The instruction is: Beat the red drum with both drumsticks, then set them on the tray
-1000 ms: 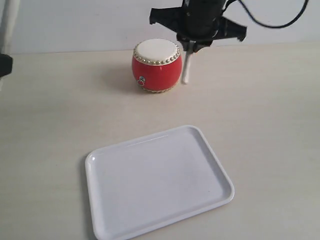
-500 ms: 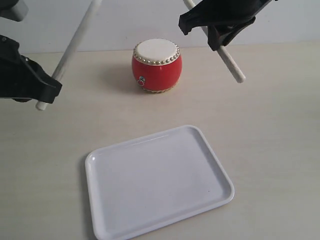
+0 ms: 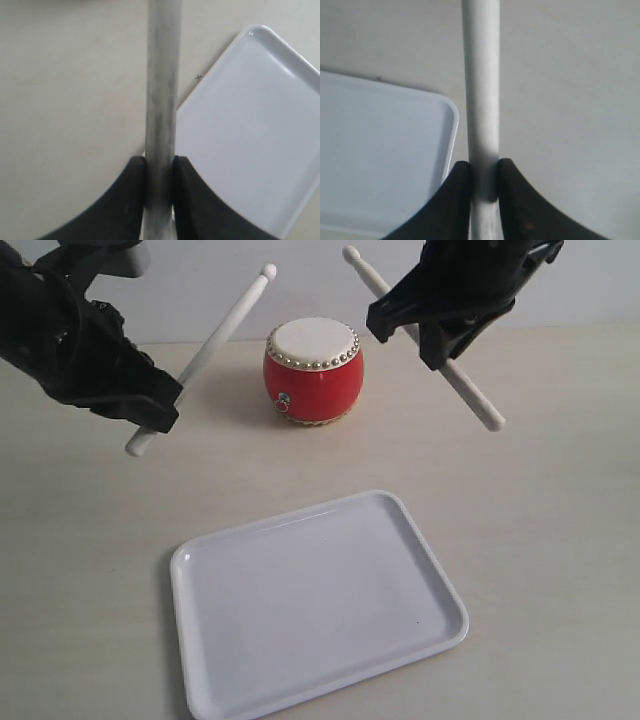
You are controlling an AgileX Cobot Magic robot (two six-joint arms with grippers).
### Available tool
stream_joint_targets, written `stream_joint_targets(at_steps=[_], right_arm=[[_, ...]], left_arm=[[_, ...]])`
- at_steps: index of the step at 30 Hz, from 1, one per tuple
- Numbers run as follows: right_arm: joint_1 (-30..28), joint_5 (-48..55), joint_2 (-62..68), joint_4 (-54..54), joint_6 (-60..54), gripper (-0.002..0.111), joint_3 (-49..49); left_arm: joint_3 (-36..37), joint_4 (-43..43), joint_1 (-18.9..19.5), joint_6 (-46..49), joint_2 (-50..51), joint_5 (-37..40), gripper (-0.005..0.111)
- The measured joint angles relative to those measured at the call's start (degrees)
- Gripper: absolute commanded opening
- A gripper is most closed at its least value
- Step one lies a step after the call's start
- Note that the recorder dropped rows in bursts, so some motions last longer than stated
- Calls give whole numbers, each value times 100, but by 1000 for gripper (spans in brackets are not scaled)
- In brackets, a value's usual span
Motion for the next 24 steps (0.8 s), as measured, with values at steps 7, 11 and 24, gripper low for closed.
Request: stream_joint_targets(at_steps=[7,11,24], right_arm=[[-326,24,-335,156,-245,0,582],[-655,24,-555,166,-381,0,847],[-776,-691,-344,628,-706,0,1052]], left_arm=[[-62,-112,0,58,289,-144,0],[-62,-177,-14,78,609,-186,0],[-470,486,-97,-354,922,-384,0]])
